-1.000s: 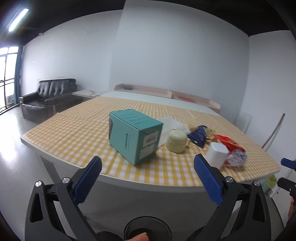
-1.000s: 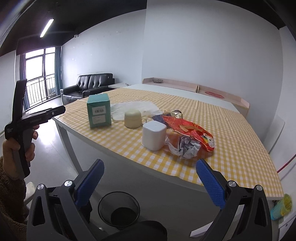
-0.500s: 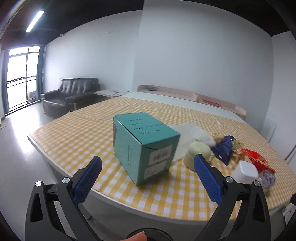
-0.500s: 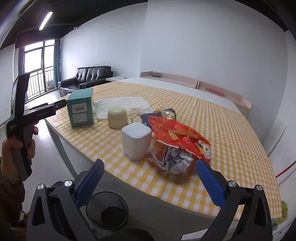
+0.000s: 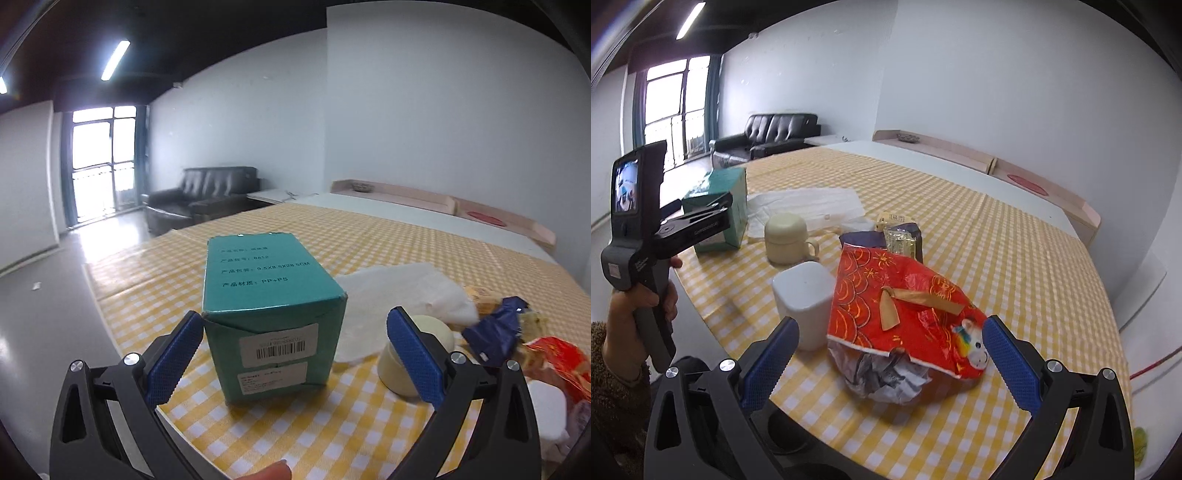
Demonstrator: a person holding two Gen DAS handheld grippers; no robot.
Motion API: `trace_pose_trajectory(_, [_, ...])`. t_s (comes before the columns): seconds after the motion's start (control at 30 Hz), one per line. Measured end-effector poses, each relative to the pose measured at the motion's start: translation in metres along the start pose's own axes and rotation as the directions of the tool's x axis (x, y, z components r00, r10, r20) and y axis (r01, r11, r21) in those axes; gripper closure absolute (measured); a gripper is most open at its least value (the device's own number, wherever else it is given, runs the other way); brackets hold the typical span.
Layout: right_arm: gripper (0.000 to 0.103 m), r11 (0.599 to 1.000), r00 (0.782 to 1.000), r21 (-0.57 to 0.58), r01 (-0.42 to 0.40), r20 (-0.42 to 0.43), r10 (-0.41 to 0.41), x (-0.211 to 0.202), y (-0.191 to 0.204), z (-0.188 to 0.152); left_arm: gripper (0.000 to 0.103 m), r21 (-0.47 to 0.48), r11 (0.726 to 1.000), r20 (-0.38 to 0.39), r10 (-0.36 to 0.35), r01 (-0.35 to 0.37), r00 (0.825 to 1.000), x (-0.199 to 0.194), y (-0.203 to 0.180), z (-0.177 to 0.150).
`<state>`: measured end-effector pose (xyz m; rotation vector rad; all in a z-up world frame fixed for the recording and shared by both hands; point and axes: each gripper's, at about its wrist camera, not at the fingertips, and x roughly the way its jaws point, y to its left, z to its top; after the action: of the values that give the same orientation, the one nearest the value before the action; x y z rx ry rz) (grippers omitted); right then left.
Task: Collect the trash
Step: 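Grasp the teal box with the left tool while the right tool grasps the red snack bag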
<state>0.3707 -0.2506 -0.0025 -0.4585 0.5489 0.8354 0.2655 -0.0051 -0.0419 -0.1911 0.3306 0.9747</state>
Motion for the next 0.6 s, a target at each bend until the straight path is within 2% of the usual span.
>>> trace_pose_trajectory(0.23, [0.003,0.993,0.995,-0.115,0.024,-0.096,-0.035,0.038,0.019,0.005,0.004,-0.015,0.991,0.024,0.136,-0.136,0.99,0.014,-0.014,-0.002])
trace_pose_trajectory(0.37, [0.003,0.993,0.991,-0.118,0.001,-0.13,-0.017,0.054,0.022,0.009,0.004,-0.03,0.988,0.004,0.151,-0.151,0.988,0.027,-0.018,0.001])
trace_pose_trajectory(0.43, [0.01,0.994,0.99,-0.111,-0.012,-0.141,-0.004,0.057,0.023,0.011,0.004,-0.038,0.986,-0.043,0.163,-0.164,0.986,0.036,-0.015,0.003])
trace_pose_trajectory(0.53, [0.018,0.996,0.989,-0.089,-0.004,-0.148,-0.009,0.06,0.02,0.014,0.004,-0.037,0.969,-0.084,0.241,-0.245,0.967,0.044,-0.01,0.007])
trace_pose_trajectory(0.6, [0.023,0.997,0.989,-0.077,-0.001,-0.149,-0.011,0.06,0.019,0.014,0.004,-0.044,0.972,-0.108,0.224,-0.229,0.969,0.046,-0.006,0.011])
